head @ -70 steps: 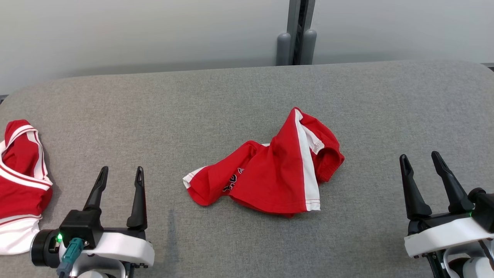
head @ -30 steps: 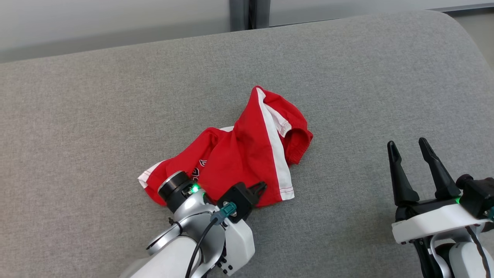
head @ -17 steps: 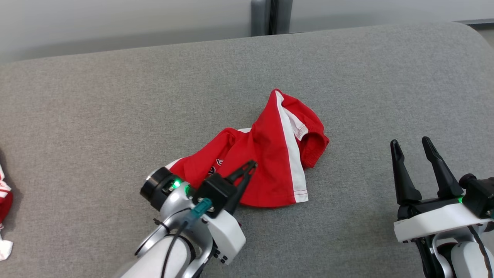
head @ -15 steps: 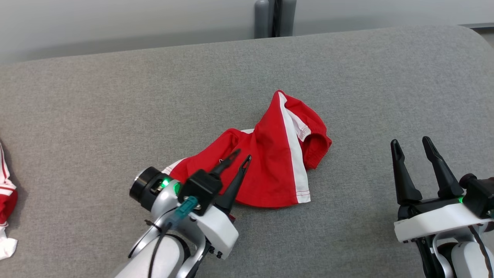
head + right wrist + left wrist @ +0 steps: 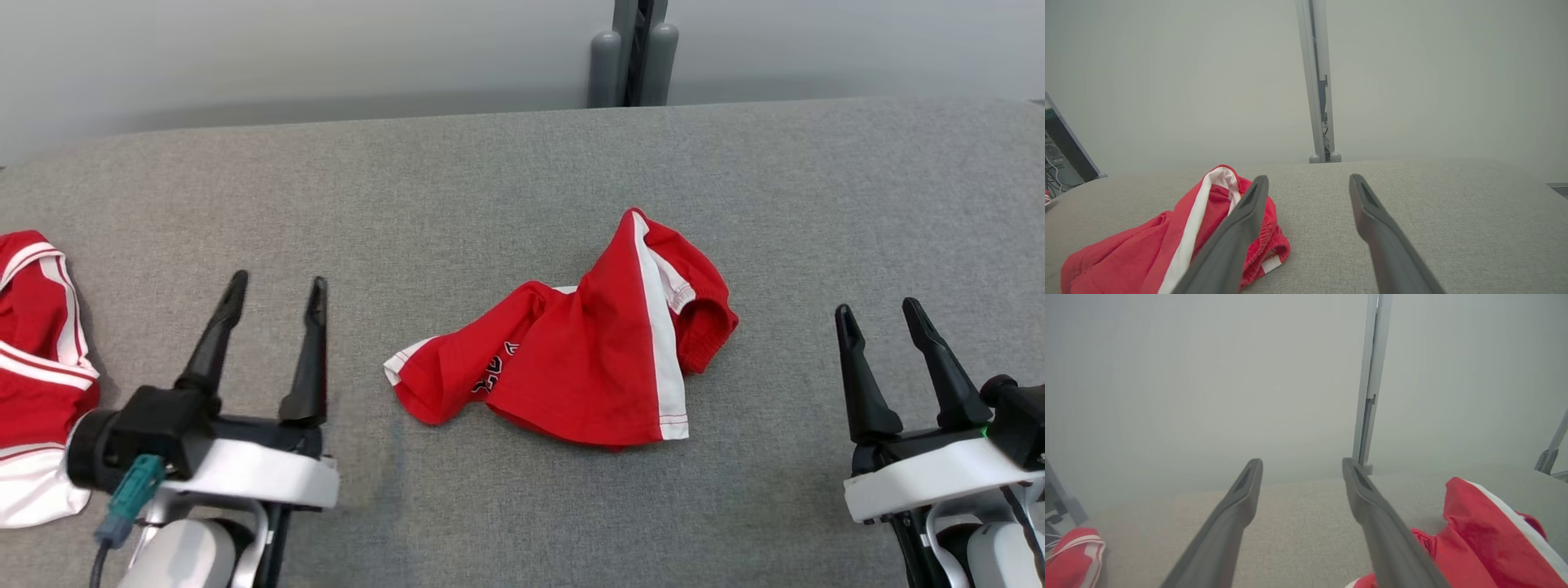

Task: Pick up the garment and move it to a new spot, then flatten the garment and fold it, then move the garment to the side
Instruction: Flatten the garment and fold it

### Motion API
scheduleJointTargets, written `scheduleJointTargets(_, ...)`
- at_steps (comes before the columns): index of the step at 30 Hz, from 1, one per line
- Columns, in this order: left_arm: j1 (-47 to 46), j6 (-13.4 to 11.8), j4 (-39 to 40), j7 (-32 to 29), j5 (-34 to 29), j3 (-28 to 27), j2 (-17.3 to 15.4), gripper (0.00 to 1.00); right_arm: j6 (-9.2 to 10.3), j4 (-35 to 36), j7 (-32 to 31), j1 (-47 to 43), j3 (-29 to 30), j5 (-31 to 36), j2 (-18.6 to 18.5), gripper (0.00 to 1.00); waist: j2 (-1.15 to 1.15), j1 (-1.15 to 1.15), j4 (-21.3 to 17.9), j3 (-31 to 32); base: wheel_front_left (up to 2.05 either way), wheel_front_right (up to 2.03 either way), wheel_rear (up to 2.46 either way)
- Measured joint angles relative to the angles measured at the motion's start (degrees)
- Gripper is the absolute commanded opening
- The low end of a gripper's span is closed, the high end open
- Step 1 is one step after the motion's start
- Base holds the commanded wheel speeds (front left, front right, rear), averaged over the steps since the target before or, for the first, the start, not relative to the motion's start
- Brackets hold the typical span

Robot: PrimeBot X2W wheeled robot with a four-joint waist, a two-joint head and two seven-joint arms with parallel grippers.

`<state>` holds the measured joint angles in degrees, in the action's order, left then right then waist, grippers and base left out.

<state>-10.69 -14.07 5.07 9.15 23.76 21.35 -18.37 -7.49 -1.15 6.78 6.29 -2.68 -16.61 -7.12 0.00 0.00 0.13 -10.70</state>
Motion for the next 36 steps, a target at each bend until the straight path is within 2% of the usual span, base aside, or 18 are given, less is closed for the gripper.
scheduleJointTargets(3,3.55,-1.14,-0.79,2.22,1.54,-3.80,-1.55,1.00,0.01,0.12,-0.56,-1.07,-0.11,0.04,-0.09,1.00,0.00,0.00,0.53,1.04,0.00,0.00,0.00)
scheduleJointTargets(8,6.99,-1.54,-0.30,3.52,1.71,-5.44,-3.08,1.00,0.00,0.29,-1.24,-2.26,0.02,0.49,-0.29,1.00,0.00,0.00,0.97,2.22,0.00,0.00,0.00)
scheduleJointTargets(21,10.48,-0.11,-1.90,4.21,2.15,-3.65,-3.00,1.00,0.00,1.02,-2.54,-6.67,1.58,1.29,0.59,1.00,0.00,0.00,1.03,6.08,0.00,0.00,0.00)
scheduleJointTargets(36,11.41,-0.29,-2.31,3.42,3.11,-3.36,-3.12,1.00,0.00,2.94,-4.25,-9.33,2.70,2.18,1.87,1.00,0.00,0.00,0.94,7.92,0.00,0.00,0.00)
